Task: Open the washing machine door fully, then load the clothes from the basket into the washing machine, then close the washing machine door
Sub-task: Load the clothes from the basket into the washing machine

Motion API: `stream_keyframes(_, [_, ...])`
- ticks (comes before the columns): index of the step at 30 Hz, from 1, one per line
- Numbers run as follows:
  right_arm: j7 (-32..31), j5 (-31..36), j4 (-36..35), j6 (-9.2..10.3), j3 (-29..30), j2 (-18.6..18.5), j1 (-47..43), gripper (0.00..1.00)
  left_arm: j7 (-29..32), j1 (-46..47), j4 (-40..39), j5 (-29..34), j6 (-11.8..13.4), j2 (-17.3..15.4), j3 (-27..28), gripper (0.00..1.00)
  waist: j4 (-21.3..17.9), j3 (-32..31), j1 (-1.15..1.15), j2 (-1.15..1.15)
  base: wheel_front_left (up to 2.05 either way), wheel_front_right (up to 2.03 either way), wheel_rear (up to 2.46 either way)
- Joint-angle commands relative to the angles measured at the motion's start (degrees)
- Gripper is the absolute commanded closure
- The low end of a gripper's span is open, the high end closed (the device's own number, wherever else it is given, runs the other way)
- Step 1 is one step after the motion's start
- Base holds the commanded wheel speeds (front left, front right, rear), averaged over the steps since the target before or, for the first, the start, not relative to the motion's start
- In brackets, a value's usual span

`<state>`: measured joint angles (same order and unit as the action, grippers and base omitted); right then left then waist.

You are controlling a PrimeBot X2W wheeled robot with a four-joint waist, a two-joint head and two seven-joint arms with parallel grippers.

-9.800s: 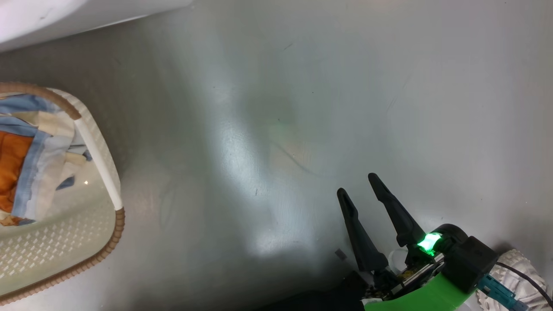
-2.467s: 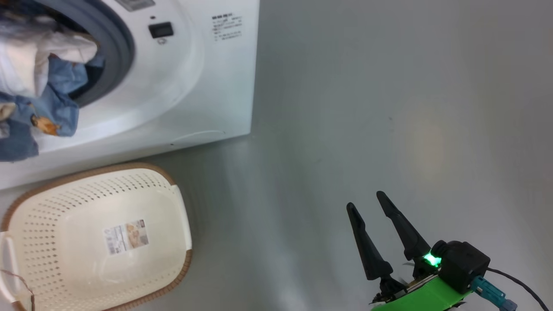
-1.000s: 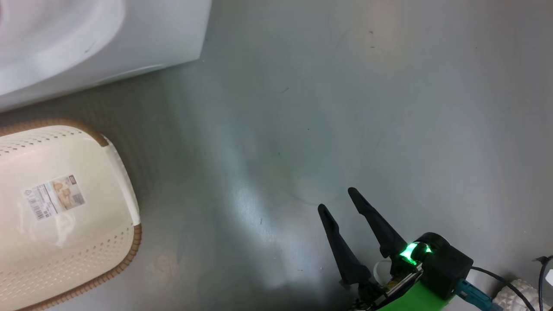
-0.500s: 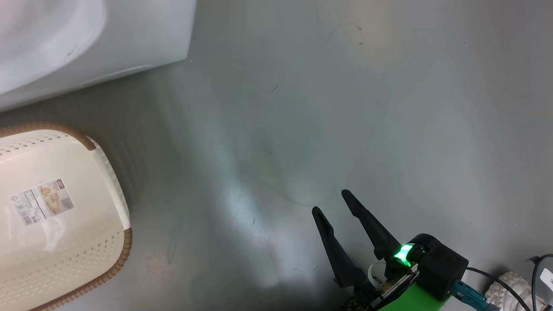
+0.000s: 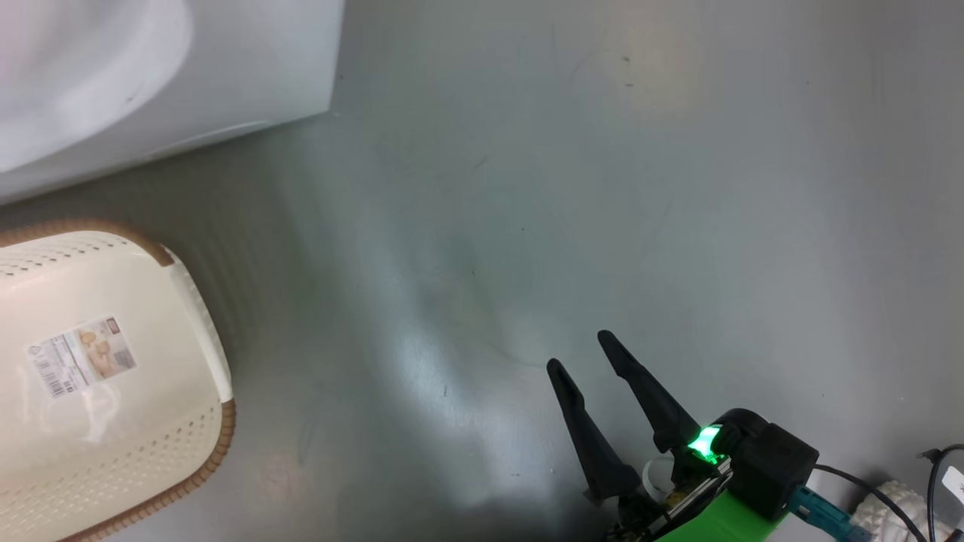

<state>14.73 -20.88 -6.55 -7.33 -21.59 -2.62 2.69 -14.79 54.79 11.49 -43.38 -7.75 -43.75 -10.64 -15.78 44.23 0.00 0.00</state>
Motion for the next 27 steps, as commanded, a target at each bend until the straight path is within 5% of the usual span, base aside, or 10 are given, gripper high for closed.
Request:
stream_keyframes(1, [0.3,-0.3,-0.8,-0.16,-1.2,-0.3,-0.1,0.0,-0.2,-0.5,-0.7,-0.5,0.3,-3.8,1.5,0.0,0.3,-0.3,0.0,0.0,0.0,0.0,0.0])
stream_keyframes(14, [0.3,-0.4,1.1,-0.16,1.6,-0.3,1.6,0.0,-0.2,-4.4,-0.1,1.6,0.3,0.9,0.7,0.0,4.2,-3.7,0.0,0.0,0.0,0.0,0.0])
stream_keyframes(27, [0.3,-0.3,2.2,-0.16,3.3,-0.3,2.5,0.0,-0.2,-15.2,-7.8,5.3,0.3,4.5,5.4,0.0,6.7,-5.3,0.0,0.0,0.0,0.0,0.0])
